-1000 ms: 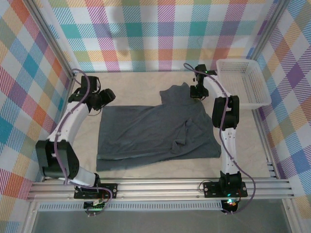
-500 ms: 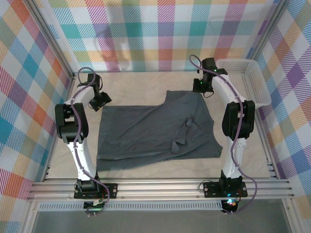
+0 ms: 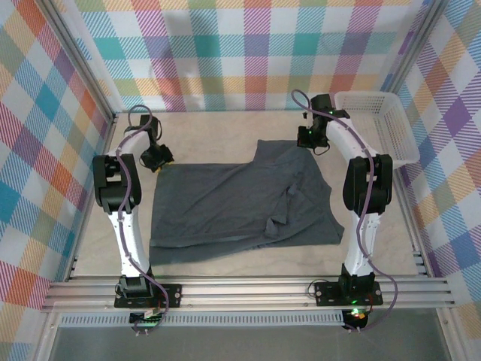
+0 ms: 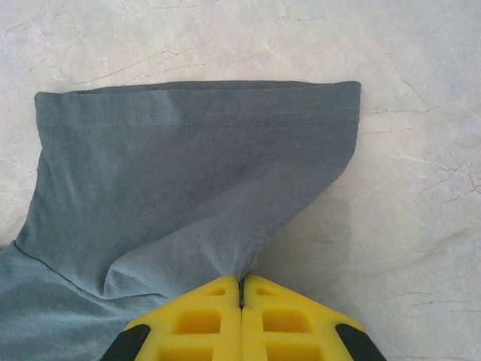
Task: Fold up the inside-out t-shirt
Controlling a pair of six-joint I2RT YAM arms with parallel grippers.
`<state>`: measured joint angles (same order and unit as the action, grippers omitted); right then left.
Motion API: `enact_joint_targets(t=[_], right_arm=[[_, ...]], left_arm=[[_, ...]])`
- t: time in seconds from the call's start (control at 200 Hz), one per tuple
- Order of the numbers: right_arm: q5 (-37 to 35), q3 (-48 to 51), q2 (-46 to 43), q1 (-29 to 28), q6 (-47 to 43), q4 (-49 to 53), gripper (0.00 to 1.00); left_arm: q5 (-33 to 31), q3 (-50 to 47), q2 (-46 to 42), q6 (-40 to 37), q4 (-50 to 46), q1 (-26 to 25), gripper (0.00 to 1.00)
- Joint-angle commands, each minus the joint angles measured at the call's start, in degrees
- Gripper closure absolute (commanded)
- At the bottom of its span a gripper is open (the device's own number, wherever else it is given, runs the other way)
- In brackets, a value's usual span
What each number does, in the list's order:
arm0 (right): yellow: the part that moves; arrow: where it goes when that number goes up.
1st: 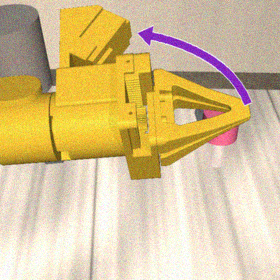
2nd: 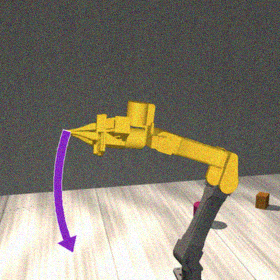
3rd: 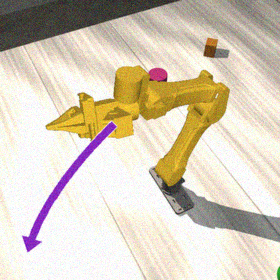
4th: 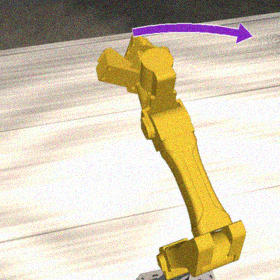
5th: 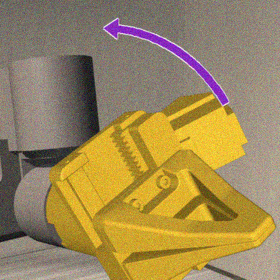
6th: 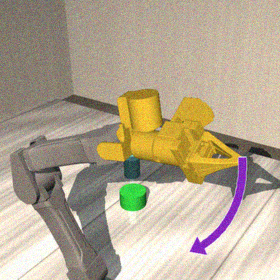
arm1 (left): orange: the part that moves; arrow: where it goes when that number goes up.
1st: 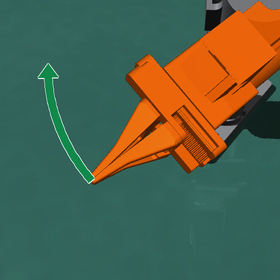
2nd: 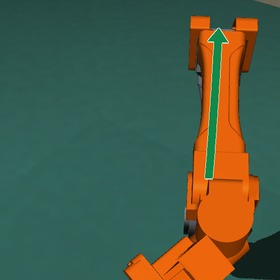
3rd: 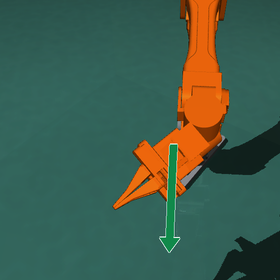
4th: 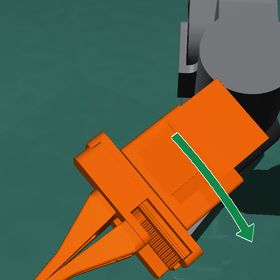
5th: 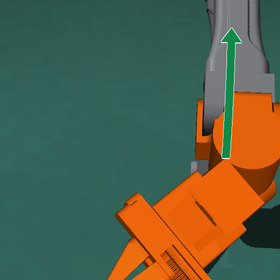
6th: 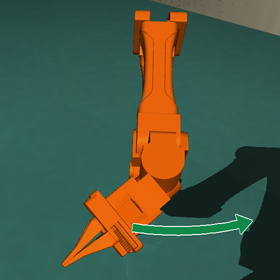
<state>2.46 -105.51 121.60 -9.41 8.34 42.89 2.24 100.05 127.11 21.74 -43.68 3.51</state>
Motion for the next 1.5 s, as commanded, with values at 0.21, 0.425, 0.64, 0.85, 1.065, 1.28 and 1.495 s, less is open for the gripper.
enact_joint_targets(t=[0.21, 0.425, 0.64, 0.85, 1.065, 1.28, 1.495], right_arm=[[-0.9, -1.4, 1.4, 0.5, 1.1, -0.5, 1.00], [1.4, 1.7, 0.6, 5.5, 1.9, -3.1, 1.00], [5.6, 1.4, 2.7, 5.8, 2.3, -1.1, 1.00], [4.9, 1.7, -2.2, 6.0, 2.0, -0.7, 1.00], [5.4, 18.0, -12.6, 7.4, 8.4, -8.4, 0.98], [4.5, 30.6, -14.0, 8.6, 11.6, -10.8, 1.00], [4.2, 27.9, -18.2, 8.9, 12.3, -7.8, 0.99]], left_arm=[[-2.9, 2.5, 2.1, -3.8, -3.6, -0.9, 1.00], [-2.7, -0.9, -4.7, -2.7, -2.3, 1.4, 1.00], [-1.4, -3.5, -6.2, -2.0, -2.5, 2.1, 1.00], [0.8, -3.2, -10.0, -1.3, -4.2, 3.7, 1.00], [4.5, -17.0, -21.7, 2.8, 1.2, 5.3, 1.00], [6.0, -27.9, -26.0, 3.6, 3.7, 5.3, 1.00], [8.3, -28.3, -30.3, 3.4, 2.3, 5.3, 1.00]])
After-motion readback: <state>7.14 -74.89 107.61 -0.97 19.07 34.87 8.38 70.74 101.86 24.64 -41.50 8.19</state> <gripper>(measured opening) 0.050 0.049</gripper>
